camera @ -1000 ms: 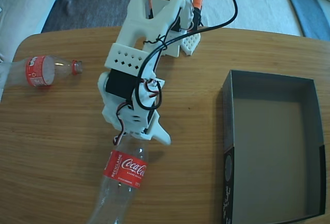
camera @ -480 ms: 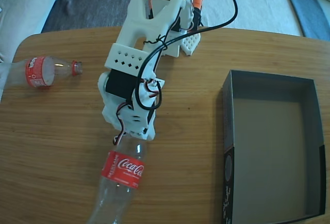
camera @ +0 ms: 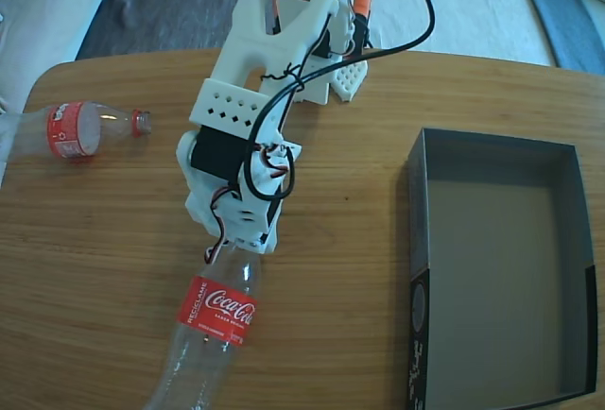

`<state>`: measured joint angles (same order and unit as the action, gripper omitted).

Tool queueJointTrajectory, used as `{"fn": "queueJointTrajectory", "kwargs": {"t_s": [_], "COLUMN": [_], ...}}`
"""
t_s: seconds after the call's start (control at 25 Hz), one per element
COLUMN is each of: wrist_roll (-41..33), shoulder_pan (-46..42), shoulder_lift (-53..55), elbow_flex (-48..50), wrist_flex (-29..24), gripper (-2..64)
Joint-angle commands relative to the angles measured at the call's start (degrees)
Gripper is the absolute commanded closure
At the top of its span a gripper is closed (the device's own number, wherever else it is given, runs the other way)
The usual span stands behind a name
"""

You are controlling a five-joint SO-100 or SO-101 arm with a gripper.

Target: Grasp the bottles and put them in the box.

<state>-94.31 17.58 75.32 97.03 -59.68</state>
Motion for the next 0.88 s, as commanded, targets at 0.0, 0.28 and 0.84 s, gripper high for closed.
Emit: {"fn": "queueJointTrajectory", "kwargs": {"t_s": [0.0,0.28,0.84], "wrist_roll": [0.00,3.69,21.71], "shoulder_pan": [-0.18,-1.85,-7.73], "shoulder_lift": [1.67,4.92,11.34], "elbow_flex": [-3.08,-6.06,-23.82], "wrist_flex": [-0.18,-5.45,-24.17], "gripper": [61.9,61.6,61.7]}}
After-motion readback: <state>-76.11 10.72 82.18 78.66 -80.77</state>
